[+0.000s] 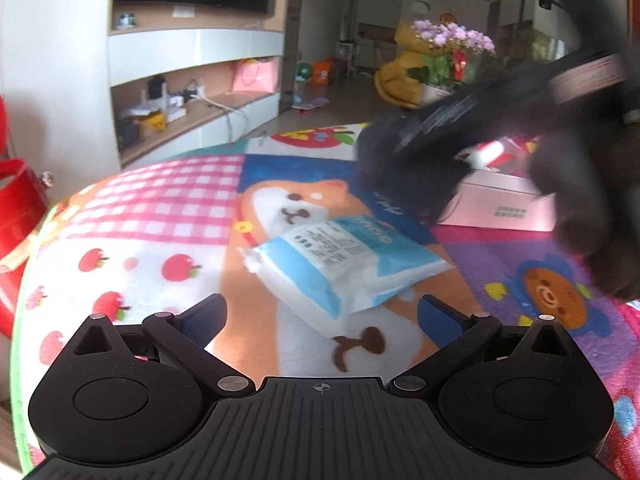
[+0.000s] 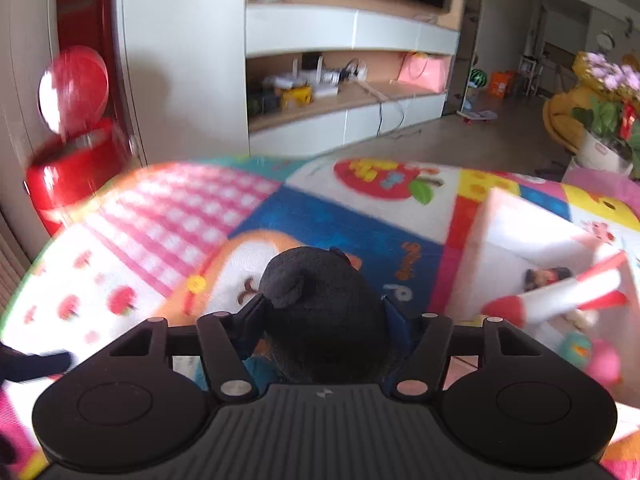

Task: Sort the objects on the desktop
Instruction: 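Grasp the black plush toy on the mat with the right tool, then lift the black plush toy with the right tool and hold it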

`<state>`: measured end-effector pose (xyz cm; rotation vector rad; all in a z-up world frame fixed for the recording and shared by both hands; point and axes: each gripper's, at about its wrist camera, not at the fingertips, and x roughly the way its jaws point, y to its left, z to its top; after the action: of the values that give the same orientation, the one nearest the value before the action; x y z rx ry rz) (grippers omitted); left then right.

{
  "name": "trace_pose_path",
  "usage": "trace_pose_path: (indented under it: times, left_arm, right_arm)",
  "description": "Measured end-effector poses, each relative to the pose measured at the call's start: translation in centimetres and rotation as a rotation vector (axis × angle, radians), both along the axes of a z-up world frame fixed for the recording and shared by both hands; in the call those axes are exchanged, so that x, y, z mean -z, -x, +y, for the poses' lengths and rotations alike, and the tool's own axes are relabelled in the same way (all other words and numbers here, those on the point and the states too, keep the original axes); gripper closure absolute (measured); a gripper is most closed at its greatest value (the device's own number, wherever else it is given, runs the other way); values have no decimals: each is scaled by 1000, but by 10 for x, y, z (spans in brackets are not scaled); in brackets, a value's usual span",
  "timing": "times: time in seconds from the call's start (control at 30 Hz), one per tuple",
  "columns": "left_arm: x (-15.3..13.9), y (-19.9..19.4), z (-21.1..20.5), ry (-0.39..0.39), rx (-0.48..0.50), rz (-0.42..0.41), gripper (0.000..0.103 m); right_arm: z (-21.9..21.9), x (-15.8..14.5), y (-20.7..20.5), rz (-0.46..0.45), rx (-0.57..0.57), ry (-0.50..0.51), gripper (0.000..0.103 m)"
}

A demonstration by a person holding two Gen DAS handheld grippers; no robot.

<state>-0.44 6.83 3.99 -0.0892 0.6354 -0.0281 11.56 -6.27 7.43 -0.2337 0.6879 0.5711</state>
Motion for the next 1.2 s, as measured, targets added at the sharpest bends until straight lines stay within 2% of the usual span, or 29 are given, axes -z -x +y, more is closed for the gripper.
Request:
trace_pose_path:
  times: [0.13,0.23,0.4,0.5,0.6,0.67,0.7,0.8,0.87,0.93,1.03,1.1,1.2]
  left_arm:
    - [2,-8,-8,10,32,16,0]
    - [6,-20,-20,-3,45,13,0]
    - [12,-50,-35,-37,26,16,0]
    - [11,-56,-49,-40,96,15,0]
    - [5,-54,-59,-18,155,-3,0]
    - [0,-51,-61,-36,135,-18,0]
    - [-2,-51,-61,-40,122,-23,0]
    - [-13,-50,-58,-34,104,-34,0]
    - [-20,-50,-59,-36,105,-48,0]
    - [-24,-49,-60,-35,112,-63,0]
    - [-26,-49,-63,-32,121,-66,0]
    - [-24,-49,-66,-37,126,-56,0]
    - [-25,-50,-70,-40,143,-52,0]
  right_arm:
    - [-67,-46,33,-65,42,-112,41]
    - [-117,-58,61,-110,97,-101,41]
    - [-169,-28,86,-69,215,8,41]
    - [-188,-6,90,-56,296,24,41]
    - [-184,12,94,-133,339,86,37]
    - [-176,24,97,-198,352,144,34]
    - [-171,29,98,-211,348,159,34]
    - [-161,35,108,-213,291,138,21]
    - [-154,31,118,-215,242,100,17]
    - [-148,27,124,-173,193,30,8]
    - [-139,23,133,-116,96,-54,8]
    - [-134,24,136,-44,27,-117,9]
    - [-129,31,134,43,-5,-166,9]
